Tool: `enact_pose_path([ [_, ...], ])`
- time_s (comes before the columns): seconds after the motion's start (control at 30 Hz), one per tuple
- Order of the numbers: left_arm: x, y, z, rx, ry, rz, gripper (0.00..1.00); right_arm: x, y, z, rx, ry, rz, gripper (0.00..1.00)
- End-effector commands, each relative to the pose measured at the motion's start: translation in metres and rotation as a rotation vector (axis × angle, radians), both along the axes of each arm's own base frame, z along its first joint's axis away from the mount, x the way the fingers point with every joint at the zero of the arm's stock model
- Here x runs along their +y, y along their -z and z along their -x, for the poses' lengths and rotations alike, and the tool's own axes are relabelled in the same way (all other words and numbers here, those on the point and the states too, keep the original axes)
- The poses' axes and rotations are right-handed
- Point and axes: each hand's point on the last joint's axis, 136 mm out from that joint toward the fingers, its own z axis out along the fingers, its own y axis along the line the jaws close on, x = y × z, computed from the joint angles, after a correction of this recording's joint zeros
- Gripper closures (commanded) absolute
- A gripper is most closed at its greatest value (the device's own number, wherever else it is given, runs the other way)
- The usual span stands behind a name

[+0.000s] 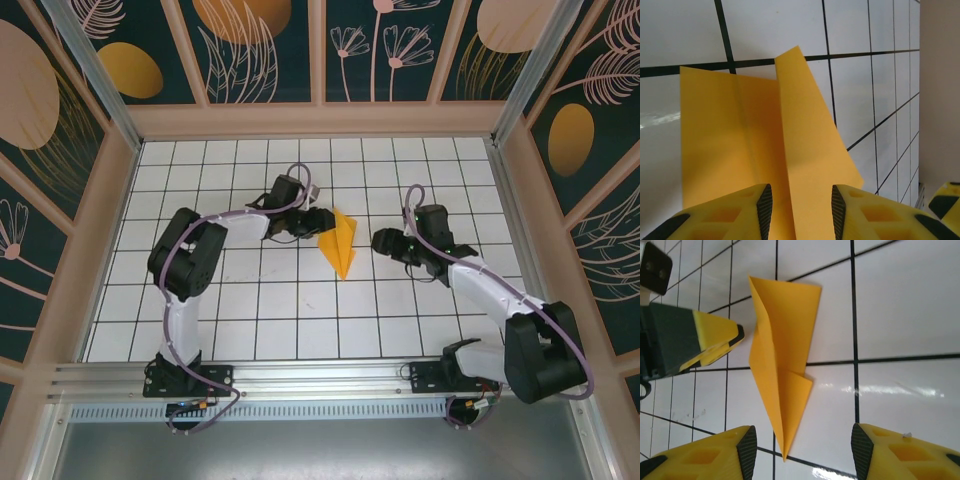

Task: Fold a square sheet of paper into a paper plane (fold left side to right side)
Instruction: Turn over the paper at the center of the table.

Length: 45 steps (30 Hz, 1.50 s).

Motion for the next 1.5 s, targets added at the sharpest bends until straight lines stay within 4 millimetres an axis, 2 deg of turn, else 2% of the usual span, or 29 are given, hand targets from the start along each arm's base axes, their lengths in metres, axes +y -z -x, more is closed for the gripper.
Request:
enact_pose_path([
  [0.0,-0.017,-0.008,-0.015,-0.020,0.015,0.068,0.60,0.002,-0.004,0.007,-0.013,-0.009,-0.047,0.44],
  [0.17,-0.028,0.007,-0.015,0.014,0.033,0.075,0.61,0.000,-0.001,0.013,-0.008,-0.010,-0.068,0.44],
  [0.27,-0.033,0.006,-0.016,0.017,0.045,0.098,0.67,0.001,-0.005,0.015,-0.019,-0.020,-0.112,0.39],
  [0.37,-0.036,0.003,-0.017,0.012,0.050,0.114,0.79,0.003,-0.014,0.014,-0.041,-0.034,-0.172,0.34],
  [0.47,-0.035,-0.012,-0.019,-0.025,0.052,0.119,0.89,0.007,-0.023,0.015,-0.057,-0.057,-0.244,0.27],
  [0.63,-0.026,-0.062,-0.022,-0.130,0.024,0.127,0.99,0.016,-0.036,0.016,-0.079,-0.092,-0.361,0.16],
  [0.9,-0.013,-0.160,-0.012,-0.275,-0.040,0.230,0.98,0.036,-0.067,0.019,-0.141,-0.168,-0.561,0.04],
  [1.03,-0.013,-0.194,-0.002,-0.300,-0.035,0.316,0.97,0.055,-0.088,0.023,-0.187,-0.252,-0.628,0.03],
  [1.13,-0.012,-0.206,0.005,-0.306,-0.021,0.344,0.97,0.070,-0.105,0.024,-0.227,-0.305,-0.658,0.03],
  [1.23,-0.014,-0.208,0.011,-0.290,-0.006,0.386,0.96,0.081,-0.110,0.019,-0.223,-0.319,-0.667,0.04],
  [1.3,-0.014,-0.209,0.014,-0.280,0.004,0.410,0.96,0.085,-0.112,0.016,-0.211,-0.323,-0.690,0.10],
  [1.47,-0.016,-0.210,0.019,-0.267,0.023,0.436,0.96,0.089,-0.116,0.011,-0.213,-0.324,-0.724,0.34],
])
